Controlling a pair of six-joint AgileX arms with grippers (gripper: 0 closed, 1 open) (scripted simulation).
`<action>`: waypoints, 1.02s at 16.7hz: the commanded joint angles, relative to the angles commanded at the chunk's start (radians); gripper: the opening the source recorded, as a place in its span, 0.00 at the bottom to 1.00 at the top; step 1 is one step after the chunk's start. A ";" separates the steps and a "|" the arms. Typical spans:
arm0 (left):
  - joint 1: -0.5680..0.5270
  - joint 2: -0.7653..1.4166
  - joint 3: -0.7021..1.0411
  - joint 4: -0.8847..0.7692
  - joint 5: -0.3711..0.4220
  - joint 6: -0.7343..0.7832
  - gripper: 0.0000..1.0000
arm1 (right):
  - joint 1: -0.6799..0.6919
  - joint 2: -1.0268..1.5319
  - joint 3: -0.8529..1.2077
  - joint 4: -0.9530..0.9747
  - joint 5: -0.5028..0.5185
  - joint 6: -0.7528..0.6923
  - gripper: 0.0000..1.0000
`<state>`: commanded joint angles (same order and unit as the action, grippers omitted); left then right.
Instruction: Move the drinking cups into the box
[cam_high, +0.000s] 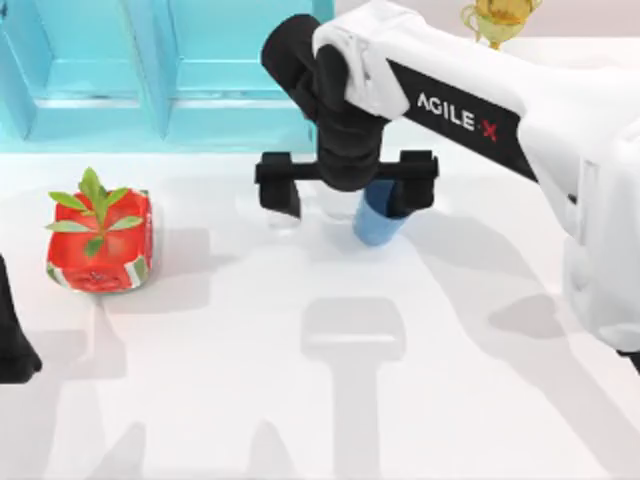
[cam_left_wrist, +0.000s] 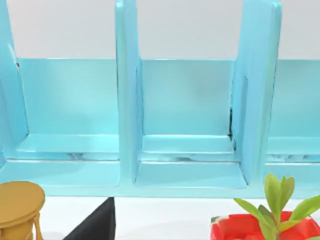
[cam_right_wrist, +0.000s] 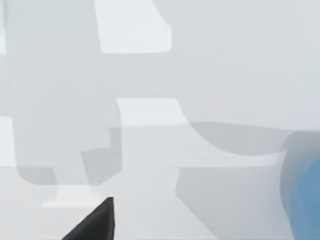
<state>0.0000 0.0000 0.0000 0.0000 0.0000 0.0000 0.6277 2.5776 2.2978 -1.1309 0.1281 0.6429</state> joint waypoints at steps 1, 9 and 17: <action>0.000 0.000 0.000 0.000 0.000 0.000 1.00 | 0.000 0.000 0.000 0.000 0.000 0.000 1.00; 0.000 0.000 0.000 0.000 0.000 0.000 1.00 | 0.000 0.000 0.000 0.000 0.000 0.000 0.40; 0.000 0.000 0.000 0.000 0.000 0.000 1.00 | 0.000 0.000 0.000 0.000 0.000 0.000 0.00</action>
<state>0.0000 0.0000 0.0000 0.0000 0.0000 0.0000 0.6277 2.5776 2.2978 -1.1309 0.1281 0.6429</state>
